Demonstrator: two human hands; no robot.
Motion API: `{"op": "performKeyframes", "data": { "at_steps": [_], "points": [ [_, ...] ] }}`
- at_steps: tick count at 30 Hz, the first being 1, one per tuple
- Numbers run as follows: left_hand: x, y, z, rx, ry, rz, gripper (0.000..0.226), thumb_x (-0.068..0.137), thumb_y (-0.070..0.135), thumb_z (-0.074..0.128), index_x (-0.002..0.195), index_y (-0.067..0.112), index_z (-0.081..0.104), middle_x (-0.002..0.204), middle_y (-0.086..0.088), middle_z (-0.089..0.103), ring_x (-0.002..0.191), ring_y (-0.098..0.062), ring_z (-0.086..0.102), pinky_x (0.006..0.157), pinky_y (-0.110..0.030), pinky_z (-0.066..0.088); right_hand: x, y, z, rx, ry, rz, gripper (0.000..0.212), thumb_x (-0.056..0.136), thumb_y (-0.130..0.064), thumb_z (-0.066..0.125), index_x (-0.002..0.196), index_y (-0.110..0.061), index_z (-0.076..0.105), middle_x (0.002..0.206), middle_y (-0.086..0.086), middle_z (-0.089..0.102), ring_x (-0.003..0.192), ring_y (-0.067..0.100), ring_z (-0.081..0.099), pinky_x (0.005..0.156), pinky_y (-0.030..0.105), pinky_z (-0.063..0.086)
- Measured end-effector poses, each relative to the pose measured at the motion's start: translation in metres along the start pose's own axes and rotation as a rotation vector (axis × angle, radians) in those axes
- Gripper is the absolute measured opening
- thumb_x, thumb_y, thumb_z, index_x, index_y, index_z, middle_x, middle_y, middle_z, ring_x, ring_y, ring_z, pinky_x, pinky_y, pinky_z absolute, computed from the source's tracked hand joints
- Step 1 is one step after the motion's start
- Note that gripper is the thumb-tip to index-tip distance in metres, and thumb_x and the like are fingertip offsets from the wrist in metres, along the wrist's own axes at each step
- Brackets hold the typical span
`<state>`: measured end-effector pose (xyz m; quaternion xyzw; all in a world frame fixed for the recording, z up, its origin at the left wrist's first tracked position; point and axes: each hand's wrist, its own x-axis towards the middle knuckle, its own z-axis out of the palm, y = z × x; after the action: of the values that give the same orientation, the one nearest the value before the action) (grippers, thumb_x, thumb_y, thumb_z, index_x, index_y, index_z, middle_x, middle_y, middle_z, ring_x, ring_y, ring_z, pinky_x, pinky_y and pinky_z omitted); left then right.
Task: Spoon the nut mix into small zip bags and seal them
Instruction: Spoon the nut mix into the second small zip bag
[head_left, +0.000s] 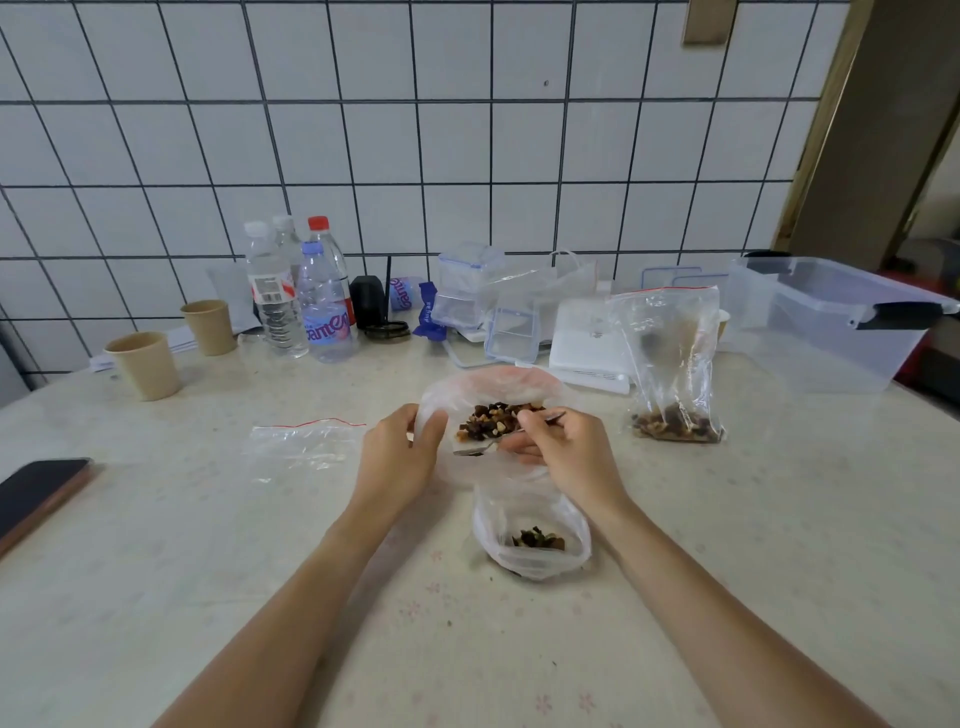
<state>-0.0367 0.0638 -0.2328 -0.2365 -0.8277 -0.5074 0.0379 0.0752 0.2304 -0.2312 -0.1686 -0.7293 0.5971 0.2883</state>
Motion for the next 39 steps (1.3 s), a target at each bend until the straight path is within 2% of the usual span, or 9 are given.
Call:
{"op": "performKeyframes", "data": {
  "at_steps": [2,5,9,13,19,25,28,33,39],
  "points": [
    [0.001,0.001,0.000,-0.063,0.008,-0.005,0.031,0.102,0.038,0.060,0.088,0.011,0.066,0.086,-0.010,0.072,0.068,-0.030,0.067,0.065,-0.046,0.053,0.002,0.005,-0.001,0.061,0.034,0.033,0.021,0.102,-0.016,0.064,0.097,0.002,0.075,0.083,0.012,0.080,0.083,0.027,0.079,0.076,0.037,0.065],
    [0.001,0.002,0.002,-0.072,0.012,0.040,0.023,0.102,0.036,0.061,0.086,0.019,0.066,0.083,-0.003,0.071,0.054,-0.015,0.063,0.053,-0.030,0.048,0.006,0.008,-0.001,0.165,0.095,0.114,0.020,0.100,-0.015,0.067,0.090,0.002,0.074,0.082,0.015,0.080,0.079,0.028,0.079,0.071,0.038,0.065],
    [0.000,0.005,0.005,-0.095,0.012,0.076,0.013,0.101,0.036,0.062,0.089,0.033,0.066,0.086,0.009,0.071,0.045,-0.009,0.062,0.044,-0.016,0.041,0.009,0.011,0.001,0.214,0.136,0.156,0.021,0.100,-0.015,0.068,0.089,0.002,0.074,0.079,0.013,0.079,0.076,0.023,0.079,0.064,0.032,0.065],
    [0.000,0.006,0.004,-0.106,0.019,0.076,0.003,0.102,0.036,0.063,0.102,0.036,0.066,0.096,0.014,0.071,0.049,-0.010,0.066,0.042,-0.017,0.042,0.009,0.014,0.000,0.184,0.128,0.149,0.019,0.101,-0.015,0.066,0.093,0.000,0.074,0.079,0.010,0.080,0.073,0.023,0.079,0.061,0.027,0.063],
    [-0.002,0.006,0.005,-0.125,-0.002,0.077,0.014,0.101,0.035,0.064,0.113,0.030,0.070,0.099,0.013,0.072,0.049,-0.011,0.066,0.042,-0.016,0.041,0.007,0.011,0.004,0.185,0.162,0.148,0.019,0.102,-0.014,0.065,0.089,-0.004,0.074,0.079,0.009,0.080,0.072,0.021,0.079,0.052,0.027,0.060],
    [-0.009,0.012,0.005,-0.150,-0.096,0.142,0.009,0.101,0.034,0.064,0.108,0.036,0.071,0.091,0.017,0.071,0.046,-0.006,0.061,0.043,-0.019,0.044,0.005,0.006,0.004,0.125,0.159,0.175,0.022,0.103,-0.019,0.063,0.086,-0.009,0.074,0.080,0.003,0.081,0.072,0.016,0.078,0.044,0.028,0.056],
    [-0.008,0.013,0.004,-0.166,-0.051,0.127,0.010,0.101,0.030,0.065,0.109,0.034,0.070,0.097,0.016,0.071,0.045,-0.006,0.060,0.041,-0.019,0.044,0.005,0.005,0.003,0.194,0.167,0.201,0.021,0.103,-0.017,0.062,0.086,-0.010,0.072,0.081,0.005,0.080,0.073,0.018,0.079,0.044,0.027,0.056],
    [-0.004,0.010,0.001,-0.218,0.051,0.034,0.016,0.102,0.021,0.060,0.098,0.034,0.068,0.095,0.010,0.071,0.046,-0.008,0.062,0.040,-0.016,0.043,0.005,0.004,0.001,0.260,0.183,0.225,0.020,0.104,-0.014,0.061,0.092,-0.004,0.073,0.082,0.009,0.080,0.073,0.019,0.079,0.050,0.029,0.060],
    [0.000,0.007,-0.002,-0.197,0.099,-0.037,0.014,0.104,0.033,0.055,0.113,0.028,0.065,0.102,0.006,0.070,0.063,-0.009,0.067,0.049,-0.025,0.056,0.000,0.002,-0.006,0.295,0.169,0.229,0.017,0.102,-0.014,0.063,0.100,-0.002,0.075,0.084,0.006,0.081,0.079,0.020,0.080,0.053,0.027,0.061]
  ]
}}
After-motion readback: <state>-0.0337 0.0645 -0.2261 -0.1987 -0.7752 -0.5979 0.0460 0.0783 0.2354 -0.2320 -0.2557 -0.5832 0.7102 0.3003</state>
